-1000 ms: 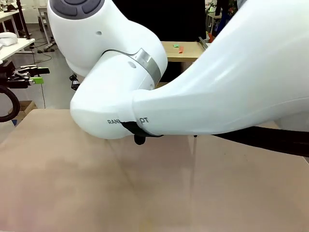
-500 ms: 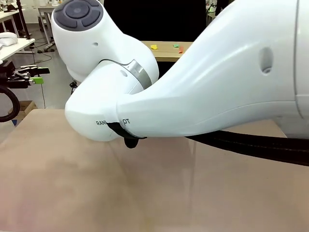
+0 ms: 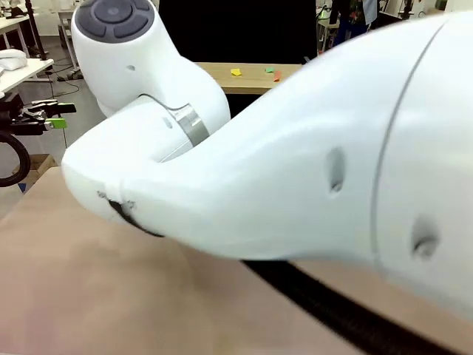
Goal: Clean the shelf.
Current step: Clean the specific section of the Shelf indicated by the human with the Duster.
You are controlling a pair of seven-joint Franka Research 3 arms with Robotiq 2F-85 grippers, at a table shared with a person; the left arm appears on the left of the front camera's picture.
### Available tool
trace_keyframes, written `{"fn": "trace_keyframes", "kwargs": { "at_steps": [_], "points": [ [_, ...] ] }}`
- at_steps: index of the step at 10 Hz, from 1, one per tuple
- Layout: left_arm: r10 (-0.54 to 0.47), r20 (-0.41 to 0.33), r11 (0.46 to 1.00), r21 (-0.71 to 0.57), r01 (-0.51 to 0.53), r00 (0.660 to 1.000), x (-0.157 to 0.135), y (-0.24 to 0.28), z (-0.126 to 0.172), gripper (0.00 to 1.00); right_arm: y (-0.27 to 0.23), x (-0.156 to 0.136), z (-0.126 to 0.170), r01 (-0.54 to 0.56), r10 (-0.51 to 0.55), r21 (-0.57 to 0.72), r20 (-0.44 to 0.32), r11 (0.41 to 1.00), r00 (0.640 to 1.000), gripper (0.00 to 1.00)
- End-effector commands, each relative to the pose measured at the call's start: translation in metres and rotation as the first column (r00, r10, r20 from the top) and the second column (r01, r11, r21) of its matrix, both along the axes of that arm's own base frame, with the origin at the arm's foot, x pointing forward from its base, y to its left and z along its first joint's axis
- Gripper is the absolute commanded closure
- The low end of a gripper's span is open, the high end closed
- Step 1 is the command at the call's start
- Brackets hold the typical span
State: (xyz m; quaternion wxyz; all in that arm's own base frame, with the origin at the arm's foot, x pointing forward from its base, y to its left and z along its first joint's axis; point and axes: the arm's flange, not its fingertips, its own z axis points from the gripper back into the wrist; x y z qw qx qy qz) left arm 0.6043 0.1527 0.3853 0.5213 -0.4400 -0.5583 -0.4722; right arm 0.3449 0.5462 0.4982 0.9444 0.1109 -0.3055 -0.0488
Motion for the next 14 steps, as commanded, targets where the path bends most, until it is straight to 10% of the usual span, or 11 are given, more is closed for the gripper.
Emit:
{"fn": "trace_keyframes", "kwargs": {
  "at_steps": [1, 14],
  "points": [
    [0.0, 0.017, 1.0, 0.006, 0.0, 1.0, 0.0, 0.0, 0.002, 0.0, -0.003, 0.008, -0.003, -0.011, 0.011, -0.018, -0.008, 1.0, 1.0, 0.87],
    [0.0, 0.017, 1.0, 0.006, 0.0, 1.0, 0.0, 0.0, 0.002, 0.0, -0.134, 0.029, -0.001, 0.137, -0.141, -0.043, -0.125, 0.99, 0.982, 0.87]
  ]
}}
